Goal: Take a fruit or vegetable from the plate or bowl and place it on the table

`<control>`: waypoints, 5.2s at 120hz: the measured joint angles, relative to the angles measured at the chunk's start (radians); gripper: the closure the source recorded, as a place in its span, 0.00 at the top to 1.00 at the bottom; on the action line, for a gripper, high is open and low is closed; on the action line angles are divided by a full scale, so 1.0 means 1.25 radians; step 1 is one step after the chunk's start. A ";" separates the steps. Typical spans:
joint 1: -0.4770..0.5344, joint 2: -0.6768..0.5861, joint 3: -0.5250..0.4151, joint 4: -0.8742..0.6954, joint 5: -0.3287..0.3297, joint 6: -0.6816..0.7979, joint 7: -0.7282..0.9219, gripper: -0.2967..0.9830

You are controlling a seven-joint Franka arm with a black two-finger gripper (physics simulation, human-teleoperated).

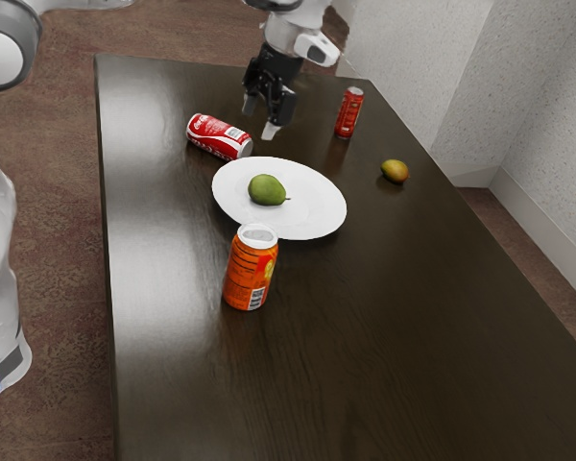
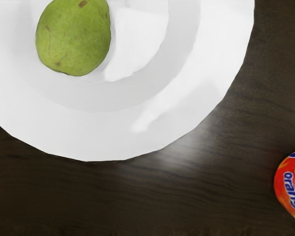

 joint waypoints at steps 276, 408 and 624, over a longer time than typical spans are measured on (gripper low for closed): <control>-0.610 0.070 0.726 -0.416 -0.002 0.565 0.071 0.75; -0.604 0.135 0.608 -0.179 -0.057 0.503 0.086 0.49; -0.565 0.362 0.378 -0.002 -0.242 0.485 0.056 0.72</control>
